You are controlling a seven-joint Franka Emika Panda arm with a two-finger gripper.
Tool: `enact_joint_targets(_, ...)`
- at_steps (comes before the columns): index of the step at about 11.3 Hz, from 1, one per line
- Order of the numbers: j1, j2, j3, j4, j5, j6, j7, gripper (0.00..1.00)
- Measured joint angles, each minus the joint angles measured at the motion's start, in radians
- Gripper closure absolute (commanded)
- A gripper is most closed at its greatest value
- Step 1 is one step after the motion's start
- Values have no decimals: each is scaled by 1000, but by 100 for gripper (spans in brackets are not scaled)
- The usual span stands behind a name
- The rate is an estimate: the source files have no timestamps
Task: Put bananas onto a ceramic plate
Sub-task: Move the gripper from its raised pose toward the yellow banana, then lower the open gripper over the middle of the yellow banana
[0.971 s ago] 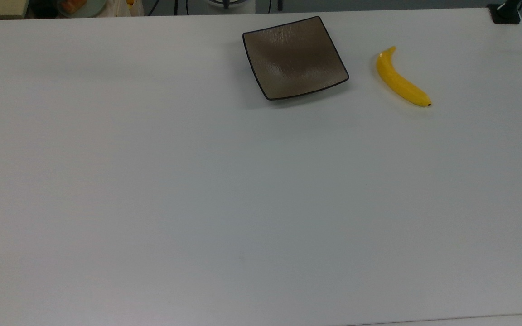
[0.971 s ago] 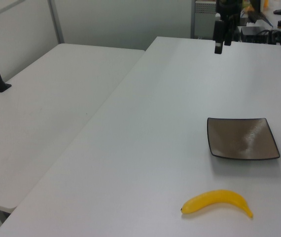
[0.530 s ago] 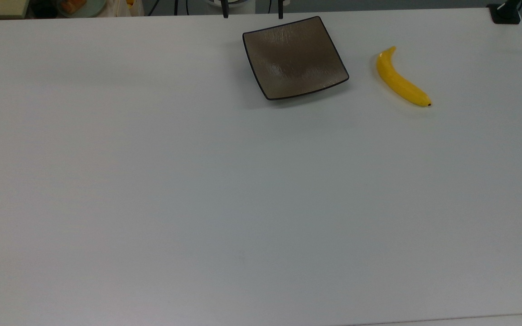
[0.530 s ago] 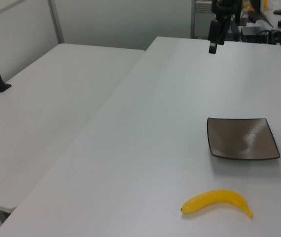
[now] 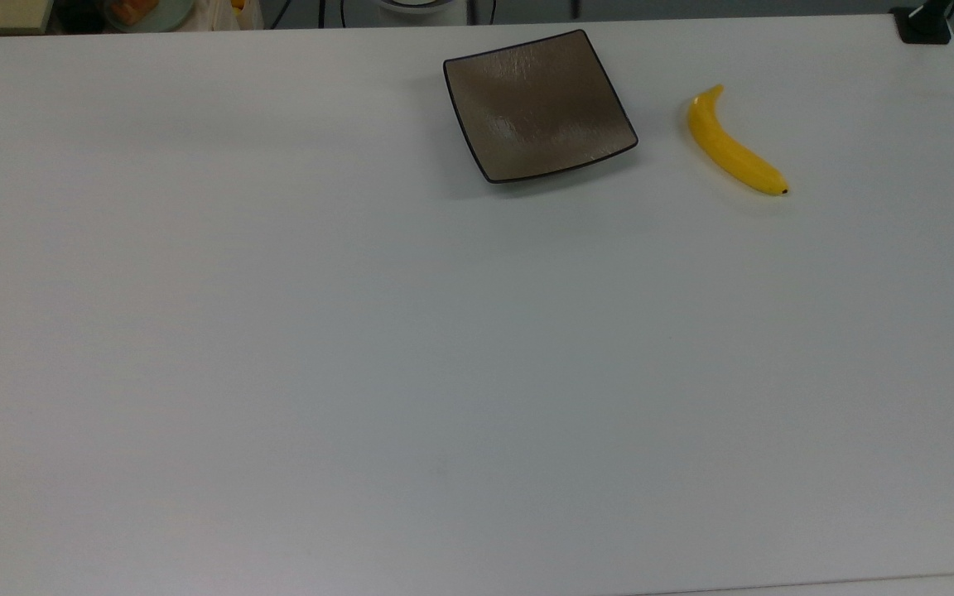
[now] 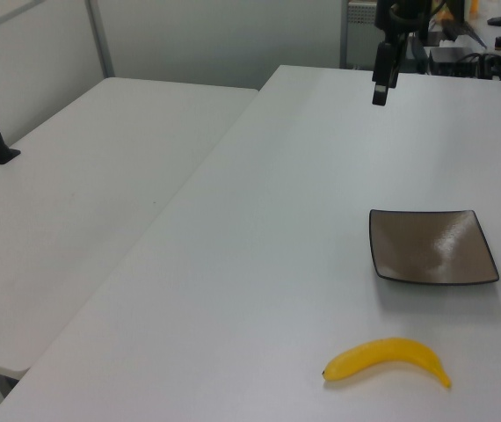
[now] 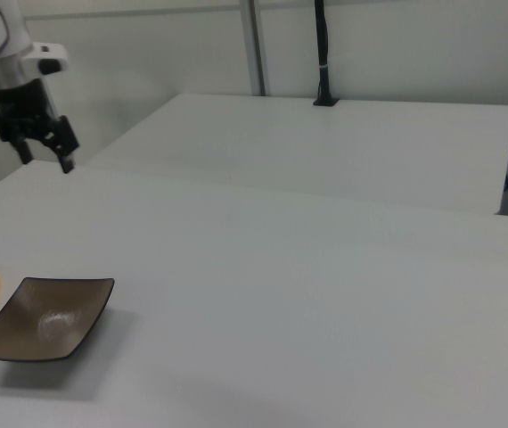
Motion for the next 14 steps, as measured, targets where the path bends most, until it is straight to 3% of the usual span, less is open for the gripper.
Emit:
enact_joint_targets(3, 21, 3, 169, 4, 1, 0, 42, 0)
enact_joint_targets(6, 24, 36, 346, 5, -3, 5, 169, 0)
enact_joint_targets(8, 32, 80, 430, 4, -18, 7, 245, 0)
enact_joint_targets(14, 108, 273, 451, 1, -85, 117, 318, 0)
